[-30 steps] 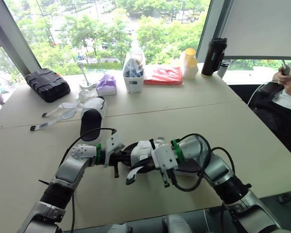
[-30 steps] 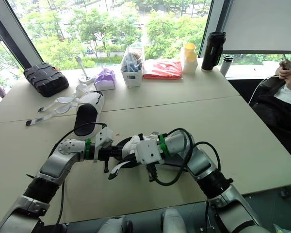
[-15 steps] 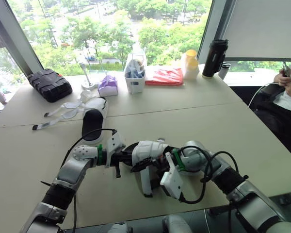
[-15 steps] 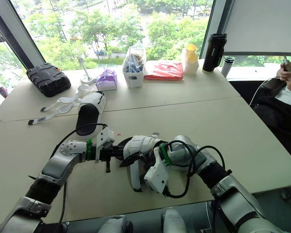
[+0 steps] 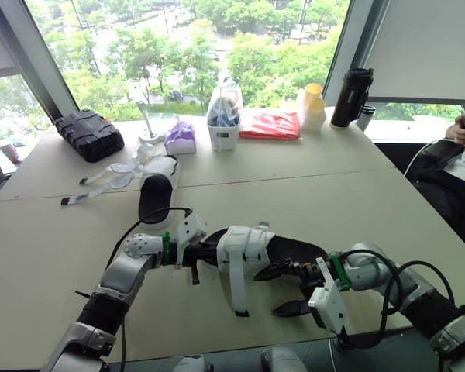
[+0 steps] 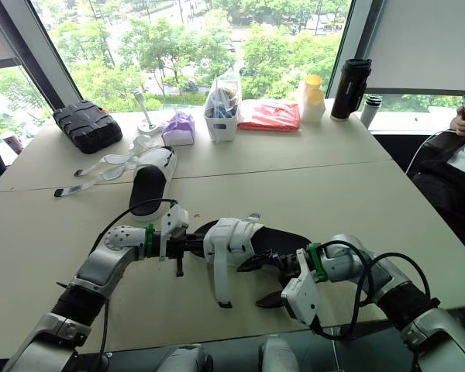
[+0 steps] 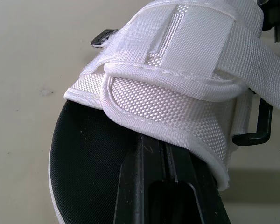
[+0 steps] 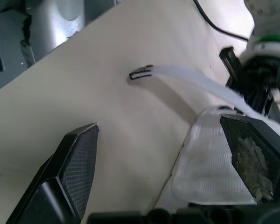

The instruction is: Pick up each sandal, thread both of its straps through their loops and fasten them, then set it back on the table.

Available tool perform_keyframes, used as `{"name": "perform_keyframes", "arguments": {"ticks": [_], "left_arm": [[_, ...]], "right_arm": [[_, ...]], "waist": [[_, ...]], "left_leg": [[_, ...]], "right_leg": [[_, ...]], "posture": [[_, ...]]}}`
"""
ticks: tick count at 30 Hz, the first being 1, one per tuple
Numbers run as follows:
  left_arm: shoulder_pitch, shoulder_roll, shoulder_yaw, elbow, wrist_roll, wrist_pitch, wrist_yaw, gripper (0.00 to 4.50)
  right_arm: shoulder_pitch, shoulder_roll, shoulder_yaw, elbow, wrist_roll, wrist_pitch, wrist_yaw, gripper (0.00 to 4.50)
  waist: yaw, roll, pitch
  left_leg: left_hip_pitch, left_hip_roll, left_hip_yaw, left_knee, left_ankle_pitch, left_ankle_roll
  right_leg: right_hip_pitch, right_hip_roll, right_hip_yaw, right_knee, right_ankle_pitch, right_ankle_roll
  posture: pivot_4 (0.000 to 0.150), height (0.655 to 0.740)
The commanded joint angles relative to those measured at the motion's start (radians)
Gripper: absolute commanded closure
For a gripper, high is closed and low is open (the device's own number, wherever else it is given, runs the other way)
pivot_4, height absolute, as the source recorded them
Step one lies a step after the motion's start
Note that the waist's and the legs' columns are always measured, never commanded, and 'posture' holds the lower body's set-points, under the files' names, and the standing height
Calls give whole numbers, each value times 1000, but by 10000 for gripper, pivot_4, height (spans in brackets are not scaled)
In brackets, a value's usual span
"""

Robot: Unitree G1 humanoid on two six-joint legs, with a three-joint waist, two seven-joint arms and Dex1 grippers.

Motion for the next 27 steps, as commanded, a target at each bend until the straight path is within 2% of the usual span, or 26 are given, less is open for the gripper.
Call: {"name": "perform_keyframes", "arguments": {"ticks": [1, 4, 6, 19, 24, 27], "left_arm": [[17, -4, -46, 39, 39, 9, -4, 45000], [3, -5, -31, 46, 39, 6, 10, 45000], [9, -2, -29, 37, 38, 9, 10, 45000], [51, 1, -29, -14, 38, 27, 32, 45000], [55, -6, -32, -19, 39, 29, 40, 45000], [55, -8, -29, -21, 39, 29, 46, 45000]], "right_arm": [[25, 21, -7, 8, -33, 205, 12, 599], [7, 61, -15, 12, -11, 355, 20, 599], [-13, 78, -22, 23, -19, 387, 17, 599], [-90, 79, -52, 95, -10, 419, 32, 599], [-93, -23, -111, -18, 125, 665, 177, 599], [-118, -75, -160, -101, 243, 897, 269, 599]], "waist": [[0, -4, -3], [-1, -8, -3], [-4, -11, -3], [-5, -10, -3], [1, -7, -2], [2, -7, 0]], "left_leg": [[1, 0, 0, 0, 0, 0], [10, 2, 0, 0, 0, 0], [15, 5, 0, -5, -1, 0], [16, 6, -1, -7, -1, 1], [15, 5, -1, -7, -1, 1], [14, 4, -1, -7, -1, 1]], "right_leg": [[1, 1, 0, 0, 0, 0], [10, 1, 0, 0, -3, 4], [19, 1, 0, -2, -4, 4], [12, 1, 1, -2, -3, 4], [11, -1, 1, -2, -3, 4], [10, -1, 1, -3, -3, 4]], "posture": [[1500, 7400], [1500, 7400], [1500, 7400], [1500, 7400], [1500, 7400], [1500, 7400]]}}
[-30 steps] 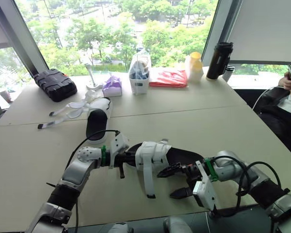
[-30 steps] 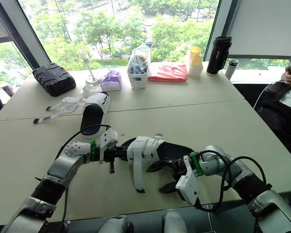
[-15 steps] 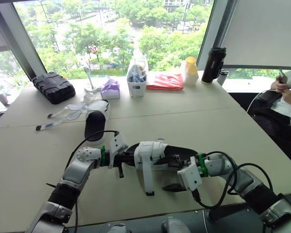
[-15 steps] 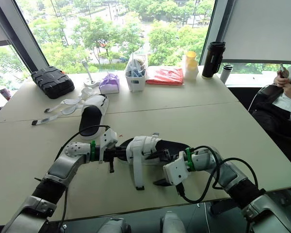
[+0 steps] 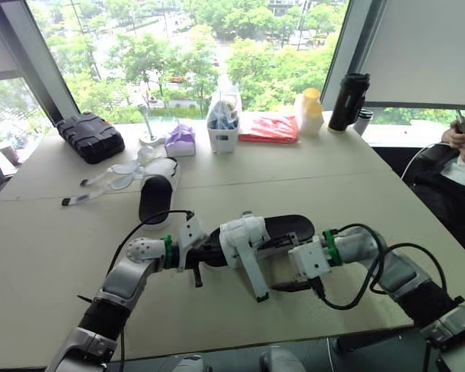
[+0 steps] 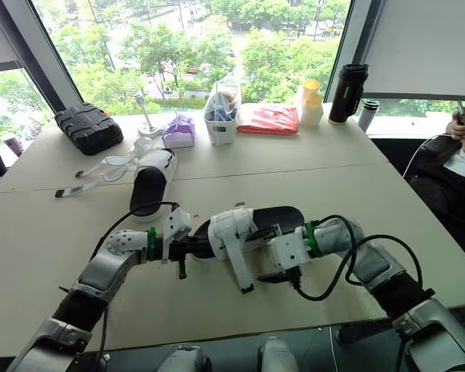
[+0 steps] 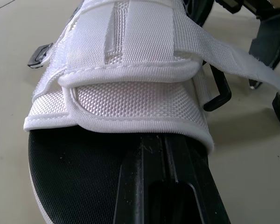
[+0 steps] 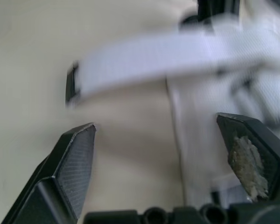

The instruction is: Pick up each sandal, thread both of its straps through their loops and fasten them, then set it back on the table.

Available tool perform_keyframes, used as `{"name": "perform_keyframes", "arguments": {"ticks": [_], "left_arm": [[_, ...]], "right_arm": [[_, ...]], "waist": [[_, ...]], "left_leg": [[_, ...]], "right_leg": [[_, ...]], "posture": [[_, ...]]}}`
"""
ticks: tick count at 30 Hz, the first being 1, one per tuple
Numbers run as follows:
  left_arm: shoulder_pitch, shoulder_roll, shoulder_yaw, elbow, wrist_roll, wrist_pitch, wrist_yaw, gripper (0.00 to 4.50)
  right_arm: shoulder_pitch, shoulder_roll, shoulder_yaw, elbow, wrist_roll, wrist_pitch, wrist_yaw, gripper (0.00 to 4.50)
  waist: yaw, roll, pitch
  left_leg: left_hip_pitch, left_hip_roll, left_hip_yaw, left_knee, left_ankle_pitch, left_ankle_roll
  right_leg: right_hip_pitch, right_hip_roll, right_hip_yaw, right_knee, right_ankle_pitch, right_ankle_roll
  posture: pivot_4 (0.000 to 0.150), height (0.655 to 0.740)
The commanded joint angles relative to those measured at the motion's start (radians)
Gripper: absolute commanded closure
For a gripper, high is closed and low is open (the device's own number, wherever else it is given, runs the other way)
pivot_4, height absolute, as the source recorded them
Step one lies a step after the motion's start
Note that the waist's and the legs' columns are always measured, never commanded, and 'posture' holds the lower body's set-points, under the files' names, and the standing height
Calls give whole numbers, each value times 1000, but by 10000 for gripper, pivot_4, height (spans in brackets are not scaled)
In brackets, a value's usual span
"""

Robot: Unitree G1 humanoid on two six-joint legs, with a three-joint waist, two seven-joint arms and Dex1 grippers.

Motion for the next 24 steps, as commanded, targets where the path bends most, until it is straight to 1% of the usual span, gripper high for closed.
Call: {"name": "perform_keyframes", "arguments": {"ticks": [1, 3, 4, 5, 7, 9, 12, 14, 19, 22, 24], "left_arm": [[22, 5, -27, 22, 21, 27, 4, 45000], [20, 2, -27, 25, 21, 27, 5, 45000], [19, 1, -27, 27, 22, 27, 5, 45000], [18, 0, -28, 28, 22, 26, 5, 45000], [17, 0, -27, 30, 23, 27, 3, 45000], [16, 2, -27, 33, 23, 26, 0, 45000], [18, 8, -30, 28, 28, 26, -4, 45000], [18, 11, -32, 25, 31, 26, -4, 45000], [18, 15, -36, 3, 37, 36, 2, 45000], [28, 21, -30, -16, 32, 49, 8, 45000], [41, 29, -29, -29, 33, 51, 10, 45000]], "right_arm": [[-41, -55, -85, -79, 127, 306, 93, 599], [-59, -105, -86, -135, 212, 523, 196, 599], [-80, -112, -83, -151, 262, 661, 227, 599], [-95, -113, -82, -163, 294, 755, 243, 599], [-133, -80, -76, -164, 345, 932, 240, 599], [-155, -60, -70, -165, 372, 1034, 240, 599], [-211, 41, -60, -76, 424, 1256, 197, 599], [-221, 69, -59, -65, 441, 1316, 192, 599], [-207, 128, -54, -117, 504, 1419, 171, 599], [-188, 159, -42, -163, 530, 1451, 145, 599], [-179, 180, -49, -181, 537, 1457, 114, 599]], "waist": [[0, 1, 1], [0, 3, 3], [1, 3, 3], [1, 3, 3], [2, 3, 3], [3, 3, 3], [1, 3, 3], [4, 3, 2], [5, 3, 3], [3, 3, 3], [1, 3, 3]], "left_leg": [[0, 0, 0, 0, 0, 0], [-1, 0, 0, -1, 0, 0], [-2, 0, 0, -2, 0, 0], [-2, 0, 0, -2, 0, 0], [-4, 0, -1, -2, 0, 0], [-7, 0, 0, -2, 0, 0], [-14, -1, -1, 0, 0, 0], [-16, -1, 0, 1, 0, 0], [-19, -3, -1, -1, 0, 0], [-19, -3, -1, -1, 0, 0], [-19, -3, -1, -1, 0, 0]], "right_leg": [[0, 0, 0, 0, 0, 0], [-2, 0, 0, 0, 0, 0], [-3, 0, 0, 0, 0, 0], [-3, 0, 0, 0, -1, 1], [-5, 0, 0, 0, -1, 1], [-7, -1, 0, 0, 0, 1], [-13, -1, -1, 0, 0, 2], [-16, -2, -1, 0, 3, 1], [-18, -4, -2, 0, 4, 1], [-18, -4, -2, 0, 4, 2], [-18, -4, -3, 0, 2, 5]], "posture": [[1500, 7400], [1500, 7400], [1500, 7400], [1500, 7400], [1500, 7400], [1500, 7400], [1500, 7400], [1500, 7400], [1500, 7400], [1500, 7400], [1500, 7400]]}}
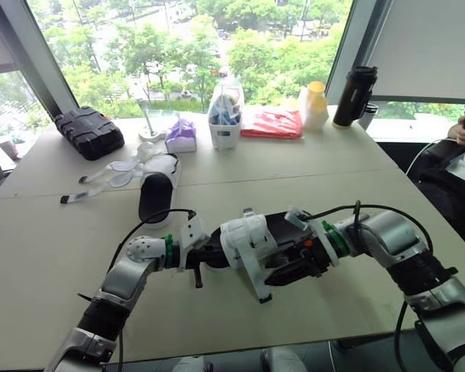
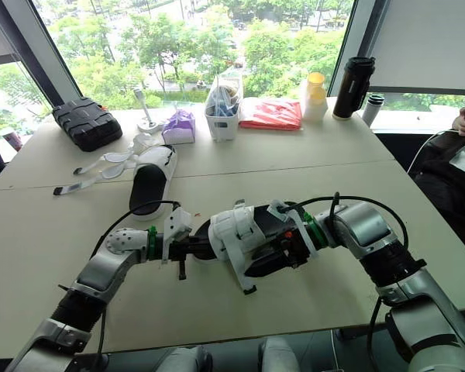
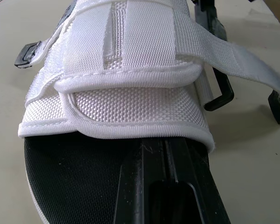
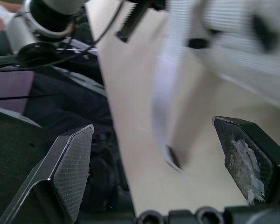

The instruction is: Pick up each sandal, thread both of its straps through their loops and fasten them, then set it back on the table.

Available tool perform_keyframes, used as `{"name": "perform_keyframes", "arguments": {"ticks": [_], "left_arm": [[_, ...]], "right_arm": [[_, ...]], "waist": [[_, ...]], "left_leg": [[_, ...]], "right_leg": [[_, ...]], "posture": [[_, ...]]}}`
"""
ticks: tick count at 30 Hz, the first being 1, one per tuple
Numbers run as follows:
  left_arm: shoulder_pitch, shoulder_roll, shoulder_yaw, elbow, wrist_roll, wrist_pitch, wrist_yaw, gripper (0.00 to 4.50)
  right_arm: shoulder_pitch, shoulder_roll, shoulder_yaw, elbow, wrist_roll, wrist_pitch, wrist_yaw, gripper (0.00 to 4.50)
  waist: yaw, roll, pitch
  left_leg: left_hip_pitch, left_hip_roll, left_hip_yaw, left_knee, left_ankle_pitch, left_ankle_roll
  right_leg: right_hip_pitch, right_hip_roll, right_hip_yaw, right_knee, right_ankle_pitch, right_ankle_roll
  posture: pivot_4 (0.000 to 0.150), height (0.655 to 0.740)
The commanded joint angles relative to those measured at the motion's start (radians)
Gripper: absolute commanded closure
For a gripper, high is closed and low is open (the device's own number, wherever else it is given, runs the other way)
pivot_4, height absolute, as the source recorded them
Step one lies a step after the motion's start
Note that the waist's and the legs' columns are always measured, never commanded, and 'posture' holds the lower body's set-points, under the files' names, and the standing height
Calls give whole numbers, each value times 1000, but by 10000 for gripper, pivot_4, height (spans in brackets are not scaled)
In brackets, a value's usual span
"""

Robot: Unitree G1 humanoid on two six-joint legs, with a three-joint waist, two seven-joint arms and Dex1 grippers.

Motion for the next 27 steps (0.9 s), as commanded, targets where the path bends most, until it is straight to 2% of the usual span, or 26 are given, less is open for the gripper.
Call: {"name": "perform_keyframes", "arguments": {"ticks": [1, 3, 6, 12, 13, 17, 19, 23, 27], "left_arm": [[41, 26, -28, 13, 35, 35, 14, 45000], [46, 32, -28, 5, 35, 35, 17, 45000], [49, 33, -30, -3, 32, 40, 22, 45000], [32, 27, -28, 5, 30, 43, 30, 45000], [30, 26, -28, 6, 30, 42, 31, 45000], [27, 23, -25, 7, 27, 43, 34, 45000], [25, 23, -25, 15, 27, 39, 31, 45000], [19, 23, -21, 28, 28, 32, 29, 45000], [24, 21, -23, 29, 30, 27, 30, 45000]], "right_arm": [[7, 27, -19, -52, 28, 8, -48, 599], [11, 39, -16, -59, 30, 7, -65, 599], [10, 58, -13, -54, 32, 10, -87, 9541], [-1, 83, -13, -51, 42, 16, -114, 41627], [-2, 83, -13, -56, 46, 17, -117, 44742], [-21, 78, -35, -82, 81, 36, -114, 44742], [-81, 102, -63, -59, 99, 76, -137, 44742], [-300, 189, -137, 106, 135, 128, -154, 44742], [-369, 241, -114, 234, 85, 48, -155, 44742]], "waist": [[-2, 0, 0], [-3, 0, 0], [-5, 0, 0], [-4, 0, 0], [-4, 0, 0], [-4, 0, 0], [-4, 0, 0], [-7, 5, 3], [0, 1, 2]], "left_leg": [[0, 0, 0, 0, 0, 0], [0, 0, 0, 0, 0, 0], [0, 1, 0, -1, 0, 0], [0, 1, 0, -1, 0, 0], [0, 1, 0, -1, 0, 0], [0, 1, 1, -1, 0, 0], [0, 1, 0, -1, 0, 0], [0, 1, 1, 0, 0, 0], [-1, 1, -1, -1, 0, 0]], "right_leg": [[0, 0, 0, 0, 0, 0], [0, 0, 0, 0, 0, 0], [-1, 0, 0, 0, 0, 0], [-2, 1, 0, 0, 0, 0], [-2, 1, 0, 0, 0, 0], [-2, 1, 0, 0, 0, 0], [-2, 1, 0, 0, 0, 0], [-2, 1, 1, 1, 1, -2], [-2, 2, -4, 1, 3, -5]], "posture": [[1500, 7400], [1500, 7400], [1500, 7400], [1500, 7400], [1500, 7400], [1500, 7400], [1500, 7400], [1500, 7400], [1500, 7400]]}}
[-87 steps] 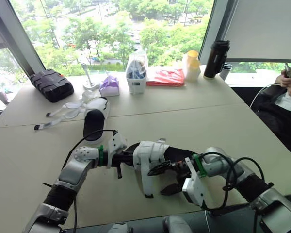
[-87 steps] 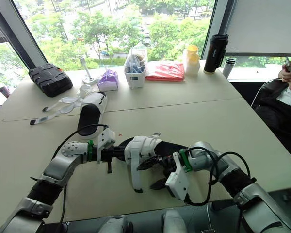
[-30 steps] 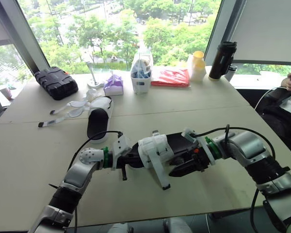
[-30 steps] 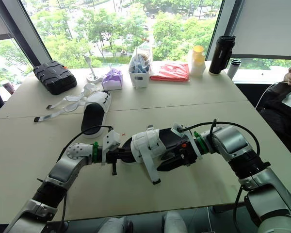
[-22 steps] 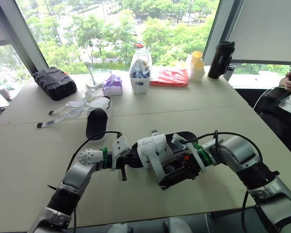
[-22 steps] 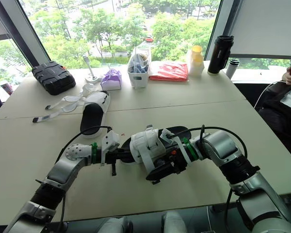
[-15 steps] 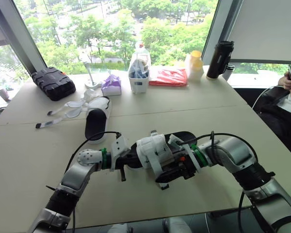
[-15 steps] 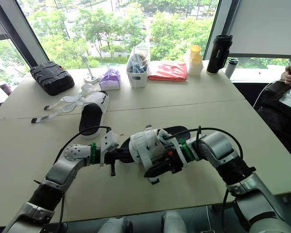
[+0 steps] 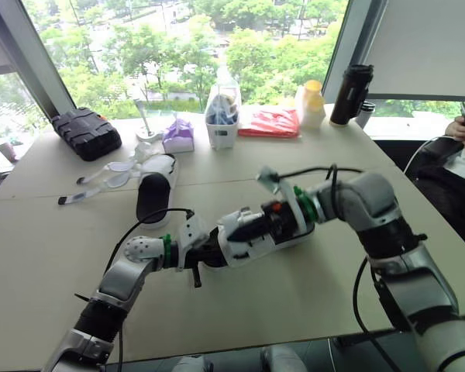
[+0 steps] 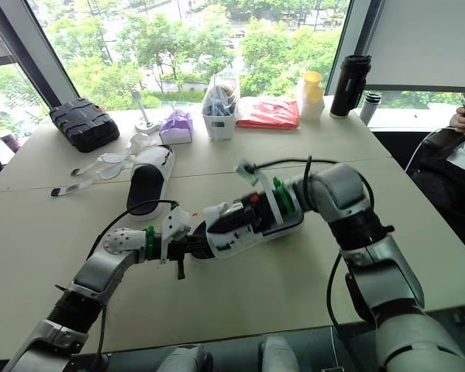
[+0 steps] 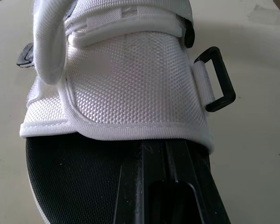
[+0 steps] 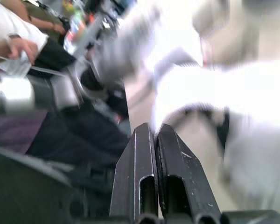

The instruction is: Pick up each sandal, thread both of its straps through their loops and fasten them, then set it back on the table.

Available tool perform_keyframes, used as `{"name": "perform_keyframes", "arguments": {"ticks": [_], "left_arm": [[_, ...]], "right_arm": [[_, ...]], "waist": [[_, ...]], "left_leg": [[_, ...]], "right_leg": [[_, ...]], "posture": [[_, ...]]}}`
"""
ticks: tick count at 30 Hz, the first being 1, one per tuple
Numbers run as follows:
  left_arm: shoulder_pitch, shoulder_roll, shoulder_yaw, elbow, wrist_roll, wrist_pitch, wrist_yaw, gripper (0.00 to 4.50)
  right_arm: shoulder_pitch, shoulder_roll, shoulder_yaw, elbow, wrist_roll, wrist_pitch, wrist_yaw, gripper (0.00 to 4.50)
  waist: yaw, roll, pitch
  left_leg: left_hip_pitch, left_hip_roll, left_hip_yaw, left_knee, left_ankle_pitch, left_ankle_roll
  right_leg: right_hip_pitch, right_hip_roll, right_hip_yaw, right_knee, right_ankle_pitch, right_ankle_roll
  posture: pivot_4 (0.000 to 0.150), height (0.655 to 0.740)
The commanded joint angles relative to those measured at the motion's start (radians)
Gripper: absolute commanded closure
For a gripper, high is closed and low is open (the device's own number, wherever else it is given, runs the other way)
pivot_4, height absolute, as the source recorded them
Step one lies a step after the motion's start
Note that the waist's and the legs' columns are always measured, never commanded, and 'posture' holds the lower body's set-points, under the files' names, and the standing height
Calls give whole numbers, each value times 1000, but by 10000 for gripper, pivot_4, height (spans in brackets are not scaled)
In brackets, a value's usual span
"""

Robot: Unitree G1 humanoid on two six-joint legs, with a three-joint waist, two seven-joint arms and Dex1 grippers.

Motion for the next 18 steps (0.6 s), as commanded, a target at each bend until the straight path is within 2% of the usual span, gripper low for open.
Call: {"name": "perform_keyframes", "arguments": {"ticks": [1, 5, 18], "left_arm": [[23, 9, -18, 39, 30, 15, 18, 45000], [26, 12, -13, 37, 30, 14, 26, 45000], [24, 14, -6, 38, 29, 11, 29, 45000]], "right_arm": [[2, 22, 29, 69, -34, -76, 16, 44742], [15, 28, 91, 138, -87, -153, 49, 44742], [17, 25, 158, 242, -183, -222, 123, 44742]], "waist": [[0, 0, 0], [0, 1, 0], [-3, 1, 0]], "left_leg": [[-1, 0, -1, 0, 0, 0], [-14, -2, 0, 3, 0, -1], [-13, -2, 0, 3, 1, -1]], "right_leg": [[0, 0, -1, 0, 0, 0], [-13, -3, -1, 1, 2, -1], [-13, -2, -1, 1, 2, -1]], "posture": [[1500, 7400], [1500, 7400], [1500, 7400]]}}
